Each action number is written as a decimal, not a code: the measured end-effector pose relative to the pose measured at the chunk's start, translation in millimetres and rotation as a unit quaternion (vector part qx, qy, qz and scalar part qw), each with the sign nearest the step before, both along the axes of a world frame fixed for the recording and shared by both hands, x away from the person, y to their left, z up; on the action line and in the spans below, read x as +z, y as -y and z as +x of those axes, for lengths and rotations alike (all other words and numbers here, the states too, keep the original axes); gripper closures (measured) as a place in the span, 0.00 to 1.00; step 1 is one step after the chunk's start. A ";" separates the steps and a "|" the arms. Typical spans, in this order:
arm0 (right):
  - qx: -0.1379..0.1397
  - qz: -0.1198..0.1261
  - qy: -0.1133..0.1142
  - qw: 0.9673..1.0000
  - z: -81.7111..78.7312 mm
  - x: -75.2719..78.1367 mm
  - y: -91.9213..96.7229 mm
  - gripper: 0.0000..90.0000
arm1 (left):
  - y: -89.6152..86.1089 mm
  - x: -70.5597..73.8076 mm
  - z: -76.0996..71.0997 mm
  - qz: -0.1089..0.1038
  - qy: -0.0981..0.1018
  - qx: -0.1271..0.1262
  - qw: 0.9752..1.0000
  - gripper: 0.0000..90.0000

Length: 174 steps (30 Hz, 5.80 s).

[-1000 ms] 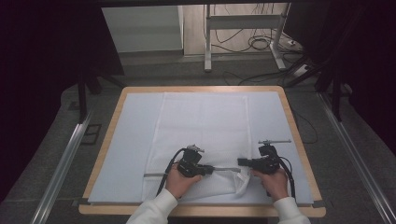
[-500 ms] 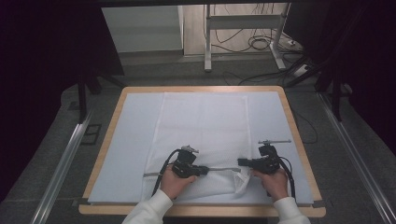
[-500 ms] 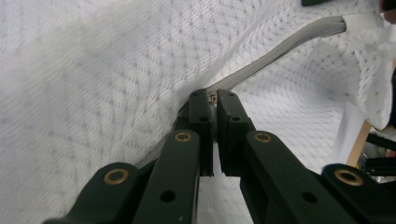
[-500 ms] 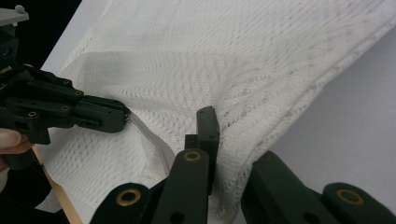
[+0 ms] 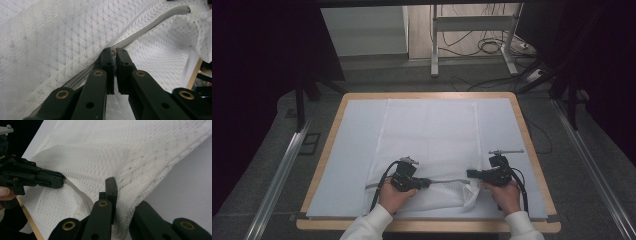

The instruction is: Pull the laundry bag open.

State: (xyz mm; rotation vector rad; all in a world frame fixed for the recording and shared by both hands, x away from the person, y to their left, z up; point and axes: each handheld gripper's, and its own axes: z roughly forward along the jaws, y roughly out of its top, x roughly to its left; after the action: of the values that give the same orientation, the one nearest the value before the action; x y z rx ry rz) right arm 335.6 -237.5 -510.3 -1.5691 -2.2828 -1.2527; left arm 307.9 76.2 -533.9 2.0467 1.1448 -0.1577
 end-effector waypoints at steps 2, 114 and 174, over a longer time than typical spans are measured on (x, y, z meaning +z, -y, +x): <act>-0.001 -0.001 0.000 1.000 0.2 -0.2 0.3 0.98 | -3.0 0.8 1.4 0.006 0.002 -0.004 1.000 0.96; -0.012 -0.015 -0.001 1.000 2.9 -4.2 6.1 0.98 | -162.1 4.5 -34.1 -0.026 -0.021 0.118 0.992 0.96; -0.087 -0.073 0.119 0.986 -19.0 12.6 81.7 0.36 | -191.9 6.7 -30.7 0.025 0.104 0.189 0.976 0.35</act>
State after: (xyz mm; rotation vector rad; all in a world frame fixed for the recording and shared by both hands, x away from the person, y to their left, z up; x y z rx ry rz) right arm 316.7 -319.2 -497.7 -1.7897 -2.4773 -1.4132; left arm 277.3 268.1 -527.2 1.7974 1.3885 0.2689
